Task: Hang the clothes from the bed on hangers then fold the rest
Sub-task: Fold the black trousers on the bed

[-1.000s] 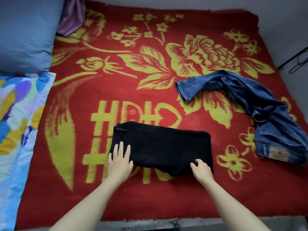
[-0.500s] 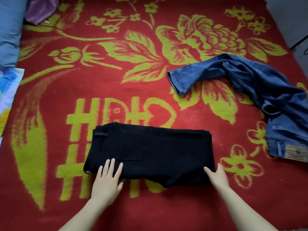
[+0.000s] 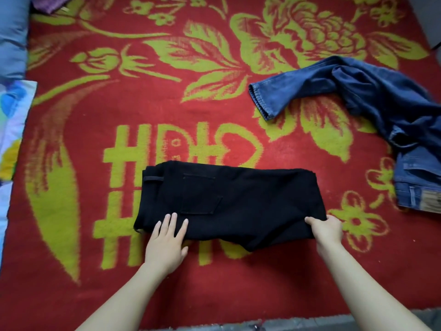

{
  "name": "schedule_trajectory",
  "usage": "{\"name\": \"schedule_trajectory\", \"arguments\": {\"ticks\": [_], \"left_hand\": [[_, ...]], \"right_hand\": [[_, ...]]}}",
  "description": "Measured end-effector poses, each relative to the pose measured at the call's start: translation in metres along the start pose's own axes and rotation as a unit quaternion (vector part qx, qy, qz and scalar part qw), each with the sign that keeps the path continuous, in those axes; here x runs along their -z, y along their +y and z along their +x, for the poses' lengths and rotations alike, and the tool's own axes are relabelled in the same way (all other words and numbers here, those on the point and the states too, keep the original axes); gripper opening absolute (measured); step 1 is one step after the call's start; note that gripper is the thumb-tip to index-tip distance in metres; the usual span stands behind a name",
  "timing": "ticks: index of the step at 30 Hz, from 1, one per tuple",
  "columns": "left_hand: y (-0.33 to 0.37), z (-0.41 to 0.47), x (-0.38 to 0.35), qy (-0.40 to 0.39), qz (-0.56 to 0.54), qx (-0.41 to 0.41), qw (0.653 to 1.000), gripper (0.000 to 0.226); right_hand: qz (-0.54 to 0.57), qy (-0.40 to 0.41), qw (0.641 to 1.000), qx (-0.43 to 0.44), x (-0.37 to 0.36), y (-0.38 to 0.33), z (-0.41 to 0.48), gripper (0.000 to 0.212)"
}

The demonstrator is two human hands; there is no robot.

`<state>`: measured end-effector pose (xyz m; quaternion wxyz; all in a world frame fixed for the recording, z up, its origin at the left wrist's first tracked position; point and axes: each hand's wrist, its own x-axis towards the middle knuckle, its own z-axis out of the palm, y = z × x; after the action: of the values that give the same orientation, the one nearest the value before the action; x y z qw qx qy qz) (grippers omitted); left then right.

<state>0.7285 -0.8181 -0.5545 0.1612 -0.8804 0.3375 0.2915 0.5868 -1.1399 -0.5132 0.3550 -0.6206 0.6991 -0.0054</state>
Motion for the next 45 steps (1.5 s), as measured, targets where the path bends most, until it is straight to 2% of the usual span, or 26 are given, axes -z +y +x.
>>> {"name": "schedule_trajectory", "arguments": {"ticks": [2,4,8,10,12,14,15,17,19,21,23,25,26,30,32,35,36,40,42,45], "left_hand": [[-0.005,-0.002,0.007,0.021,-0.003,0.003,1.0,0.067],[-0.014,-0.009,0.013,0.064,-0.031,0.044,0.996,0.063],[-0.034,-0.028,0.017,0.135,-0.125,0.092,0.979,0.064],[-0.045,-0.036,0.012,0.147,-0.174,0.12,0.966,0.069],[-0.055,-0.041,0.004,0.153,-0.221,0.173,0.948,0.075],[-0.061,-0.047,-0.003,0.176,-0.252,0.214,0.927,0.084],[-0.063,-0.051,-0.005,0.194,-0.258,0.221,0.92,0.088],[-0.065,-0.056,-0.012,0.248,-0.227,0.19,0.922,0.098],[-0.061,-0.058,-0.019,0.311,-0.143,0.102,0.934,0.103],[-0.05,-0.055,-0.023,0.346,-0.052,-0.014,0.937,0.103],[-0.032,-0.046,-0.022,0.358,0.017,-0.089,0.929,0.092],[-0.017,-0.033,-0.013,0.344,0.044,-0.102,0.932,0.077],[-0.015,-0.027,-0.008,0.328,0.047,-0.095,0.939,0.078],[-0.031,-0.012,-0.001,0.269,0.062,-0.075,0.958,0.1],[-0.04,-0.006,-0.008,0.286,0.082,-0.078,0.952,0.097],[-0.05,0.006,-0.018,0.355,0.1,-0.103,0.924,0.064],[-0.053,0.009,-0.018,0.367,0.104,-0.107,0.918,0.059],[-0.064,0.016,-0.02,0.389,0.102,-0.139,0.905,0.059],[-0.065,0.018,-0.019,0.404,0.092,-0.139,0.899,0.055],[-0.064,0.019,-0.016,0.424,0.062,-0.125,0.895,0.051]], "right_hand": [[-0.033,0.033,0.999,0.028,0.001,-0.027,-0.025,0.009],[-0.074,0.044,0.993,0.08,-0.004,-0.059,-0.06,0.008],[-0.096,0.015,0.971,0.219,-0.039,-0.107,-0.148,0.021],[-0.11,-0.054,0.943,0.309,-0.065,-0.116,-0.193,0.036],[-0.128,-0.187,0.891,0.393,-0.093,-0.114,-0.229,0.048],[-0.139,-0.312,0.838,0.425,-0.11,-0.101,-0.246,0.053],[-0.142,-0.335,0.827,0.429,-0.113,-0.092,-0.245,0.052],[-0.161,-0.284,0.837,0.439,-0.113,-0.069,-0.226,0.05],[-0.245,-0.2,0.836,0.448,-0.105,-0.043,-0.197,0.051],[-0.335,-0.152,0.788,0.493,-0.094,-0.024,-0.177,0.059],[-0.407,-0.15,0.728,0.532,-0.089,-0.009,-0.164,0.075],[-0.458,-0.159,0.677,0.554,-0.091,0.001,-0.152,0.093],[-0.472,-0.168,0.662,0.558,-0.093,0.003,-0.146,0.099],[-0.521,-0.162,0.611,0.573,-0.104,0.001,-0.135,0.108],[-0.517,-0.149,0.603,0.589,-0.113,-0.002,-0.13,0.101],[-0.493,-0.123,0.578,0.639,-0.122,-0.004,-0.114,0.088],[-0.488,-0.111,0.561,0.659,-0.123,-0.004,-0.107,0.085],[-0.476,-0.086,0.512,0.71,-0.129,-0.008,-0.095,0.063],[-0.449,-0.07,0.508,0.732,-0.132,-0.011,-0.097,0.049],[-0.395,-0.05,0.518,0.757,-0.127,-0.021,-0.103,0.047]]}}
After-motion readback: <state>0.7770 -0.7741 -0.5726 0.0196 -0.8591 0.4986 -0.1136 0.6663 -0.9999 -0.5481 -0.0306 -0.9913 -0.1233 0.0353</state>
